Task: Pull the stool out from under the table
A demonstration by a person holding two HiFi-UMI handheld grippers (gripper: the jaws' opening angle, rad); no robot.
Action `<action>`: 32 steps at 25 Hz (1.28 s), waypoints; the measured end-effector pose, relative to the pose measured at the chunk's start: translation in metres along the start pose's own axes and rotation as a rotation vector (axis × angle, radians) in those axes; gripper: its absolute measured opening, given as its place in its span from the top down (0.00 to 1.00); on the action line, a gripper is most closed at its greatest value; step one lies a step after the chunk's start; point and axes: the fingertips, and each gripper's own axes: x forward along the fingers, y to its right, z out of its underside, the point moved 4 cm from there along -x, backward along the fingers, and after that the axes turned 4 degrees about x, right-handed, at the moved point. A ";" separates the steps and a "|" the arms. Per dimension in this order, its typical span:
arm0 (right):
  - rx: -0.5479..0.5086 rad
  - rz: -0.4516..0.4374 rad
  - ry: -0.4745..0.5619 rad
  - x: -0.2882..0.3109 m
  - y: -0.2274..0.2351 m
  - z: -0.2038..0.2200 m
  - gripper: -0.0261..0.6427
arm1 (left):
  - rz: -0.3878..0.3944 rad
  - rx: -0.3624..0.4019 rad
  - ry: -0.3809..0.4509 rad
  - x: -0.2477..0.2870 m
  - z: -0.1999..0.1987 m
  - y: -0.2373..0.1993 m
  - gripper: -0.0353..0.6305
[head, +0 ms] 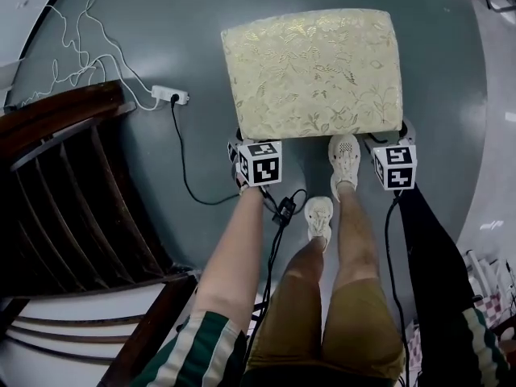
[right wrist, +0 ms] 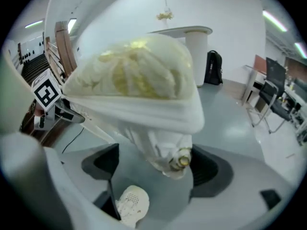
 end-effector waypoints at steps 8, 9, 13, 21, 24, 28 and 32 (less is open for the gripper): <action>0.057 0.021 -0.032 -0.055 -0.013 0.011 0.23 | -0.024 0.020 -0.076 -0.050 0.027 -0.012 0.40; 0.061 0.024 -0.038 -0.065 -0.015 0.010 0.23 | -0.019 0.034 -0.062 -0.062 0.024 -0.013 0.40; 0.056 0.029 -0.051 -0.107 -0.026 -0.005 0.24 | 0.015 0.104 -0.010 -0.112 0.009 -0.011 0.40; 0.022 0.017 0.073 -0.188 -0.049 -0.109 0.28 | 0.041 0.087 0.117 -0.228 -0.063 -0.013 0.40; 0.003 0.019 0.142 -0.223 -0.052 -0.159 0.31 | 0.036 0.083 0.162 -0.272 -0.098 -0.016 0.40; -0.057 -0.019 0.209 -0.266 -0.058 -0.215 0.31 | 0.015 0.063 0.246 -0.327 -0.152 -0.020 0.40; -0.087 -0.037 0.308 -0.303 -0.054 -0.286 0.32 | -0.033 0.016 0.379 -0.377 -0.223 -0.041 0.37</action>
